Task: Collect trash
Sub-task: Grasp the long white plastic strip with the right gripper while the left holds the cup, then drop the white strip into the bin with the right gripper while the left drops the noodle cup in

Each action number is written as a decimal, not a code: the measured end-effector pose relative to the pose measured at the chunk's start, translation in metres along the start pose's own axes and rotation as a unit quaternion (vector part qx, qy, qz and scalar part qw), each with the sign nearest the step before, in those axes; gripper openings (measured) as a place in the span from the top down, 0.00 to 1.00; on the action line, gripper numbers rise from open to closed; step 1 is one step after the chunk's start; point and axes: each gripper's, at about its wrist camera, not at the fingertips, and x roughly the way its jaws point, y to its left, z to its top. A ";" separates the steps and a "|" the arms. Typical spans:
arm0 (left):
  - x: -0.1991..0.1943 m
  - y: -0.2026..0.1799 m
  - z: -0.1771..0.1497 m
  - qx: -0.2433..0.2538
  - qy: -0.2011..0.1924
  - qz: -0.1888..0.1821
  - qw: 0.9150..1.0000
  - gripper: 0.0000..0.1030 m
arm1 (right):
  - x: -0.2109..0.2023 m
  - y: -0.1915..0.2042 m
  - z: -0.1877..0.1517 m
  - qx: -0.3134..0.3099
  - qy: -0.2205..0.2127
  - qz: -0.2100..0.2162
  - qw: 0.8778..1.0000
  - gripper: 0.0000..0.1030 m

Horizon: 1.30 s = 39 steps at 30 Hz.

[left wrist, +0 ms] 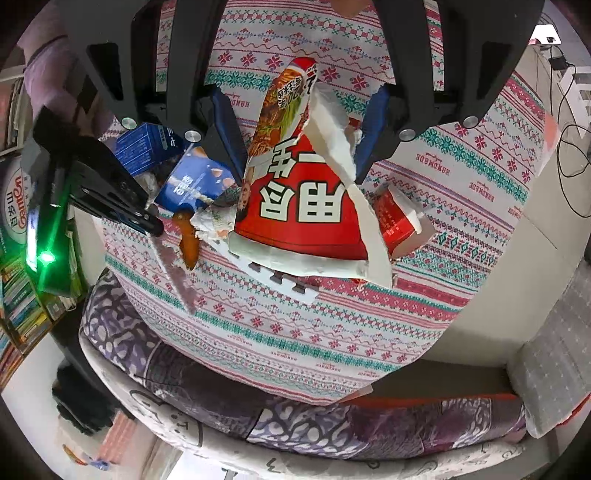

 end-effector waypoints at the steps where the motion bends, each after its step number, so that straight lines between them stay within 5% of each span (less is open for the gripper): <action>1: -0.002 -0.001 0.000 0.001 -0.004 0.000 1.000 0.46 | -0.006 -0.001 0.000 0.007 -0.005 0.005 1.000 0.91; 16: -0.011 -0.026 -0.003 0.027 -0.027 0.000 0.999 0.46 | -0.063 -0.026 -0.023 0.098 -0.037 0.037 0.994 0.91; 39: -0.006 -0.071 -0.012 0.063 -0.039 0.003 0.997 0.46 | -0.074 -0.100 -0.076 0.217 -0.029 0.034 0.975 0.91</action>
